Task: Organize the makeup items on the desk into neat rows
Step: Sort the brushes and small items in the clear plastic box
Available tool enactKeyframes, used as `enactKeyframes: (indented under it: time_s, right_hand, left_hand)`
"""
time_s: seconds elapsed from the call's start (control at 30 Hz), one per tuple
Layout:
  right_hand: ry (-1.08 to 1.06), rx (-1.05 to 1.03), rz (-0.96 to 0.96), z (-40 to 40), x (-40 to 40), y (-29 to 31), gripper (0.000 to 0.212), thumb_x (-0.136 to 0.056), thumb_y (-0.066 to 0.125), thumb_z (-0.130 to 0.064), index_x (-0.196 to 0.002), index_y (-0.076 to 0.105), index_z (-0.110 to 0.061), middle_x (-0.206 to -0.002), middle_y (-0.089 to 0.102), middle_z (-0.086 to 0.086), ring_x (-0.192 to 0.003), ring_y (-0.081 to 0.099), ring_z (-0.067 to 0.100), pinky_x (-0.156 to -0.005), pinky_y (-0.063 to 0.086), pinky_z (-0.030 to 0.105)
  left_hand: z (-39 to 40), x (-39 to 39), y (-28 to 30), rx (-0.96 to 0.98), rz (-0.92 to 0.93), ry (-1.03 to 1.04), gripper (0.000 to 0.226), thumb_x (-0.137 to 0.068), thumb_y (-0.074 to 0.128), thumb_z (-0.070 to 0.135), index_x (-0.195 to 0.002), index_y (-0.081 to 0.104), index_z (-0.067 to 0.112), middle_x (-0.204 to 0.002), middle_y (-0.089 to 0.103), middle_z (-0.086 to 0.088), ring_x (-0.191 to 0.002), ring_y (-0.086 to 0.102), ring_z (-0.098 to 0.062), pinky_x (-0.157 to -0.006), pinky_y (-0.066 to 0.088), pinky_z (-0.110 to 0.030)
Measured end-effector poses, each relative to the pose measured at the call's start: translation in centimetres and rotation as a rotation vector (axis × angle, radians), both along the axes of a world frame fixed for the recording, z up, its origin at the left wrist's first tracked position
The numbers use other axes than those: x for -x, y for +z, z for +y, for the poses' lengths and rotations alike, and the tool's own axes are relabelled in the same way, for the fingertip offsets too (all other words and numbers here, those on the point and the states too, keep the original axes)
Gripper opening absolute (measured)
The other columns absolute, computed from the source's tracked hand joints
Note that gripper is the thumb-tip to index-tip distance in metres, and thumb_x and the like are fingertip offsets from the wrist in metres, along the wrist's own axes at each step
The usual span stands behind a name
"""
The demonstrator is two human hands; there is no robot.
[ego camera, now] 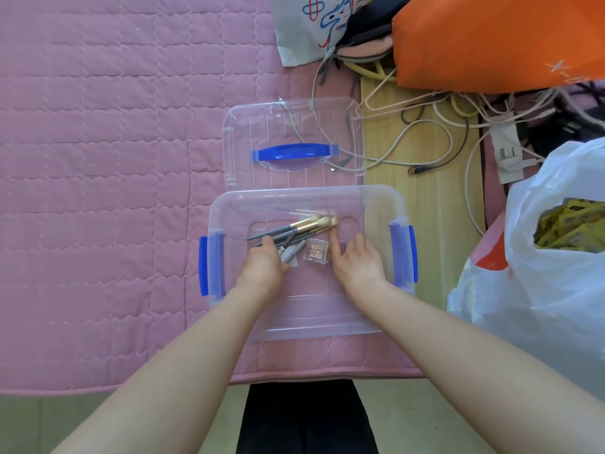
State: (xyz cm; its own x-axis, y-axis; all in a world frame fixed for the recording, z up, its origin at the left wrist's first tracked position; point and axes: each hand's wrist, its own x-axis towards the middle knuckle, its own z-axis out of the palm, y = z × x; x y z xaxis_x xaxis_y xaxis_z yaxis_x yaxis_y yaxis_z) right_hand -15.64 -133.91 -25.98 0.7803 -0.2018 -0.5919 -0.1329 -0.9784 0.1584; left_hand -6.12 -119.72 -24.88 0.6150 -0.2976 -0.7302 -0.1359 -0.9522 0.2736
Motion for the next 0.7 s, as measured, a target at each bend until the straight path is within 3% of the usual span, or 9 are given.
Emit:
enactKeyframes:
  time_s: [0.23, 0.3, 0.37, 0.43, 0.5, 0.53, 0.57, 0.6, 0.7]
  right_hand:
    - [-0.019, -0.126, 0.061, -0.1, 0.2, 0.8, 0.072, -0.092, 0.041, -0.001, -0.151, 0.001, -0.008, -0.12, 0.056, 0.019, -0.11, 0.052, 0.034, -0.087, 0.04, 0.037]
    - [-0.007, -0.051, 0.031, 0.0, 0.5, 0.8, 0.075, -0.077, 0.068, -0.015, -0.145, 0.036, -0.012, -0.099, 0.063, 0.021, -0.087, 0.062, 0.033, -0.072, 0.049, 0.033]
    - [-0.004, -0.032, -0.039, 0.3, 0.6, 0.0, 0.076, -0.035, 0.09, -0.023, -0.109, 0.073, -0.019, -0.059, 0.061, 0.013, -0.047, 0.058, 0.027, -0.045, 0.045, 0.024]
    - [-0.01, -0.087, -0.081, 0.3, 0.6, -0.4, 0.073, -0.024, 0.091, -0.02, -0.095, 0.078, -0.019, -0.046, 0.056, 0.012, -0.038, 0.052, 0.026, -0.041, 0.041, 0.02]
    - [-0.062, -0.045, 0.025, 0.5, -0.1, 2.4, 0.07, -0.053, 0.085, -0.019, -0.12, 0.066, -0.014, -0.067, 0.065, 0.02, -0.063, 0.062, 0.031, -0.057, 0.048, 0.026]
    - [-0.063, -0.075, 0.05, 0.4, -0.2, 3.1, 0.063, -0.075, 0.071, -0.012, -0.135, 0.05, -0.009, -0.09, 0.067, 0.024, -0.087, 0.061, 0.035, -0.071, 0.048, 0.032]
    - [-0.069, -0.104, 0.035, 0.0, 0.1, 3.1, 0.057, -0.085, 0.055, -0.002, -0.139, 0.037, -0.005, -0.109, 0.062, 0.023, -0.105, 0.054, 0.037, -0.082, 0.045, 0.036]
    - [-0.101, -0.16, 0.041, -0.3, 0.1, 3.3, 0.054, -0.085, 0.049, 0.006, -0.137, 0.034, -0.003, -0.118, 0.058, 0.021, -0.113, 0.048, 0.038, -0.087, 0.043, 0.038]
    - [-0.116, -0.247, 0.058, -0.8, -0.5, 4.7, 0.05, -0.08, 0.047, 0.012, -0.126, 0.042, -0.006, -0.122, 0.048, 0.019, -0.114, 0.042, 0.04, -0.087, 0.044, 0.043]
  left_hand:
    - [0.4, 0.1, -0.5, -0.018, -0.029, 0.03, 0.025, -0.095, 0.046, 0.014, -0.117, 0.043, 0.003, -0.106, 0.057, -0.023, -0.092, 0.058, -0.041, -0.071, 0.044, -0.041]
    - [0.5, 0.3, -0.6, -0.023, -0.025, 0.025, 0.022, -0.095, 0.043, 0.01, -0.115, 0.047, 0.003, -0.108, 0.057, -0.023, -0.095, 0.057, -0.041, -0.073, 0.045, -0.041]
    - [0.5, 0.4, -0.4, -0.013, -0.021, 0.037, 0.021, -0.093, 0.041, 0.009, -0.111, 0.049, 0.002, -0.11, 0.057, -0.024, -0.097, 0.056, -0.042, -0.077, 0.046, -0.042]
    - [0.4, 0.5, -0.3, 0.01, -0.023, 0.074, 0.021, -0.092, 0.041, 0.01, -0.11, 0.05, 0.003, -0.111, 0.057, -0.023, -0.099, 0.056, -0.042, -0.08, 0.047, -0.043]
    - [0.2, 0.5, -0.4, 0.042, -0.028, 0.099, 0.019, -0.091, 0.045, 0.013, -0.107, 0.051, 0.004, -0.111, 0.057, -0.019, -0.1, 0.055, -0.039, -0.081, 0.046, -0.041]
    - [0.2, 0.5, -0.5, 0.055, -0.031, 0.092, 0.019, -0.09, 0.048, 0.014, -0.106, 0.051, 0.004, -0.112, 0.056, -0.018, -0.101, 0.054, -0.037, -0.08, 0.045, -0.04]
    - [0.2, 0.5, -0.7, 0.06, -0.033, 0.074, 0.02, -0.089, 0.05, 0.014, -0.107, 0.05, 0.005, -0.113, 0.055, -0.016, -0.102, 0.053, -0.036, -0.081, 0.044, -0.039]
    - [0.2, 0.5, -1.0, 0.056, -0.033, 0.048, 0.023, -0.089, 0.052, 0.015, -0.109, 0.05, 0.005, -0.115, 0.053, -0.016, -0.104, 0.053, -0.035, -0.082, 0.043, -0.039]
    - [0.2, 0.4, -1.8, 0.002, -0.034, -0.031, 0.024, -0.09, 0.054, 0.015, -0.111, 0.05, 0.005, -0.12, 0.048, -0.015, -0.108, 0.052, -0.036, -0.085, 0.043, -0.041]
